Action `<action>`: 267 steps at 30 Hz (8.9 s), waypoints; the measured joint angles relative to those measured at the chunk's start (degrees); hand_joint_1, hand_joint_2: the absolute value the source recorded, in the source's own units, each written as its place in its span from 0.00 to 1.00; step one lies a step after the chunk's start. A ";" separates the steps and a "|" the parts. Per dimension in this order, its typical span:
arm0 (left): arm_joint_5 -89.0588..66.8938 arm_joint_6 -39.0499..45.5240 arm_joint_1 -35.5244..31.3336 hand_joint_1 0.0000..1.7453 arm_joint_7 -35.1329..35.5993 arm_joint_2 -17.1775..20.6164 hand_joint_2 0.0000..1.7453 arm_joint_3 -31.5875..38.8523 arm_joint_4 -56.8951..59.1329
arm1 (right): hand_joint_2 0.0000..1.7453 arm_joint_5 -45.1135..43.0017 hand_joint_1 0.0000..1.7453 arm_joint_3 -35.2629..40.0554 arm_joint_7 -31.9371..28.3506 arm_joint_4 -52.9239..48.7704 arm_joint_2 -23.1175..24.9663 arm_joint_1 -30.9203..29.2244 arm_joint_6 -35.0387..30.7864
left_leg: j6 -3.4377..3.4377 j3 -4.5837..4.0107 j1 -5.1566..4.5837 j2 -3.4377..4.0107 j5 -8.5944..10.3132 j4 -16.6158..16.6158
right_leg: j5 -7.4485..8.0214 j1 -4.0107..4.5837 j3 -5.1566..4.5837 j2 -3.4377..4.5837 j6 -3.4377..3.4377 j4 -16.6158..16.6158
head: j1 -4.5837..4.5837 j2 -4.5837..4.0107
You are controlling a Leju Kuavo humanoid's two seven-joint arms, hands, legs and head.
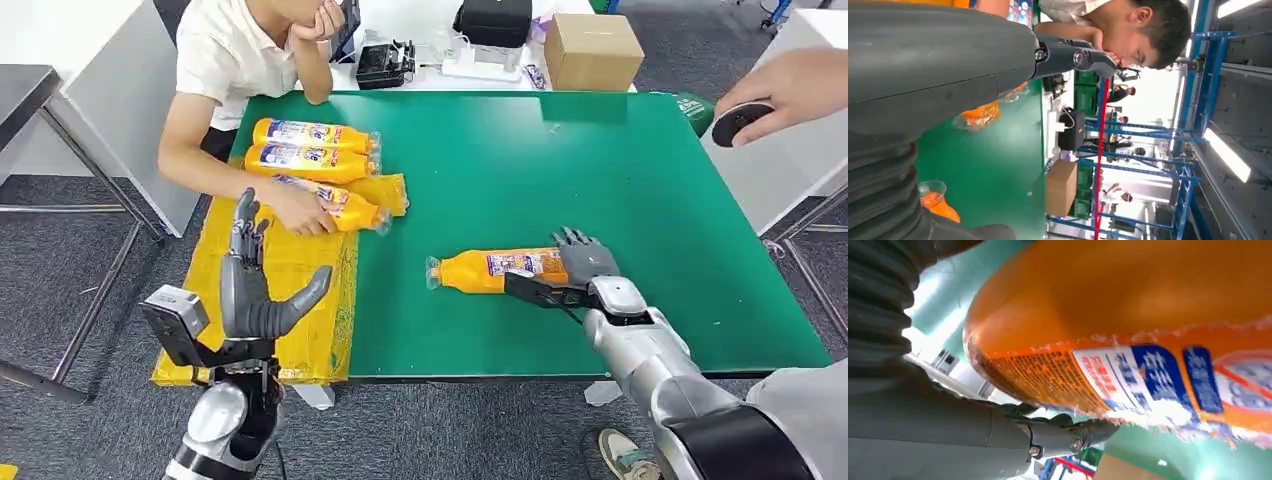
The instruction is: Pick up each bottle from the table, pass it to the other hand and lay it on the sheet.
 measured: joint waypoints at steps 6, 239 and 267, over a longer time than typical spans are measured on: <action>0.83 -0.13 -0.28 0.00 0.04 0.00 1.00 0.02 0.55 | 1.00 -3.82 1.00 -1.66 -3.83 0.55 -0.42 1.09 -0.89 | 0.00 0.18 -0.01 -0.01 -0.02 0.00 | -0.01 -0.01 0.16 0.00 0.00 -0.04 | 0.00 0.00; 16.76 -19.75 7.66 0.00 3.69 2.69 1.00 16.02 -3.48 | 0.00 -62.71 0.00 6.45 -40.74 -61.36 16.13 45.01 1.41 | -0.28 -0.43 0.15 -0.01 -0.14 -0.04 | -0.16 0.13 -0.45 0.01 -0.23 0.01 | 0.00 0.00; -2.16 0.85 19.18 0.00 -7.61 0.66 1.00 2.91 -8.92 | 1.00 -67.45 0.00 -5.18 -33.94 -71.63 19.17 52.12 -11.87 | -0.31 -0.38 0.15 0.01 -0.23 -0.04 | -0.20 0.14 -0.42 0.01 -0.26 -0.02 | 0.02 0.00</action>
